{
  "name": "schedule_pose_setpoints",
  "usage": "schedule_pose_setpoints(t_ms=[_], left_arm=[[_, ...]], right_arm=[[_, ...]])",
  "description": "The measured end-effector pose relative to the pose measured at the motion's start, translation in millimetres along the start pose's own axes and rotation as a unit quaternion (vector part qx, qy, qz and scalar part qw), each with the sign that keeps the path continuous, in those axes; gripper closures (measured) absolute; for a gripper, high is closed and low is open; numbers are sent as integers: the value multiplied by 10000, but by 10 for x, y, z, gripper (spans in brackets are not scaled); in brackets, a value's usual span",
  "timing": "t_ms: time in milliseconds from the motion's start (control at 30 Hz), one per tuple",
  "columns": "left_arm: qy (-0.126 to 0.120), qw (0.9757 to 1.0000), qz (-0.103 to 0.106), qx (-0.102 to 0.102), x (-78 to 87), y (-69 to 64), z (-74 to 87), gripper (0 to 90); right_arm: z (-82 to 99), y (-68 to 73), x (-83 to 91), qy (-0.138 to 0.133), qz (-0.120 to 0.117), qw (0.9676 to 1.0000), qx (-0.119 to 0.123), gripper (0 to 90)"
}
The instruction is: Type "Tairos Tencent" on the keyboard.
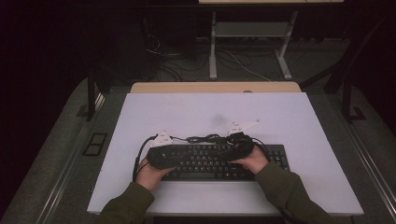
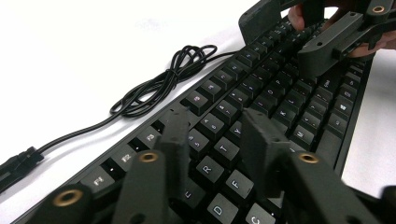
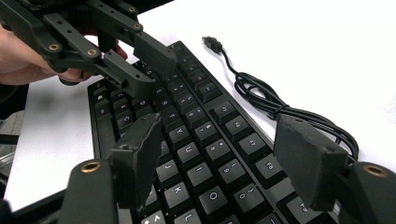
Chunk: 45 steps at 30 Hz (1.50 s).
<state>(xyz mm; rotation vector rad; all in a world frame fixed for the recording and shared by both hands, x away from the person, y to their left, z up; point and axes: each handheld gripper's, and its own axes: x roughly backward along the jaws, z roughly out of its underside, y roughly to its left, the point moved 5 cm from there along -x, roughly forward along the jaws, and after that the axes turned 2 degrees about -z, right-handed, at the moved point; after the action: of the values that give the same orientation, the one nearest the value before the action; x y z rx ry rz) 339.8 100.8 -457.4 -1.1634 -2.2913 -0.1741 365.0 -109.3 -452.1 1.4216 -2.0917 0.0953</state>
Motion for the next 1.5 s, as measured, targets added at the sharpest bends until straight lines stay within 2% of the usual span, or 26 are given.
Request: schedule_pose_setpoints(t_ms=[167, 200, 333, 400, 667, 1433, 1500], left_arm=[[82, 10000, 24, -22, -20, -7, 3, 753], [100, 9999, 36, -30, -27, -6, 5, 753], [294, 9996, 31, -21, -52, -1, 29, 845], [316, 9995, 17, -18, -59, -2, 32, 873], [541, 9985, -46, -45, -91, 2, 53, 890], [622, 9981, -38, -15, -104, 4, 68, 891], [688, 9976, -9, -75, -110, 11, 81, 891]], right_arm=[[0, 0, -3, -2, 0, 10000, 5, 317], [0, 0, -3, -3, 2, 10000, 8, 316], [2, -2, -4, 1, 12, 10000, 10, 316], [2, 0, -6, 1, 9, 10000, 15, 315], [3, 2, -9, 0, 13, 10000, 19, 315], [1, -1, -4, -2, 26, 10000, 14, 315], [2, -1, -4, -1, 27, 10000, 8, 315]])
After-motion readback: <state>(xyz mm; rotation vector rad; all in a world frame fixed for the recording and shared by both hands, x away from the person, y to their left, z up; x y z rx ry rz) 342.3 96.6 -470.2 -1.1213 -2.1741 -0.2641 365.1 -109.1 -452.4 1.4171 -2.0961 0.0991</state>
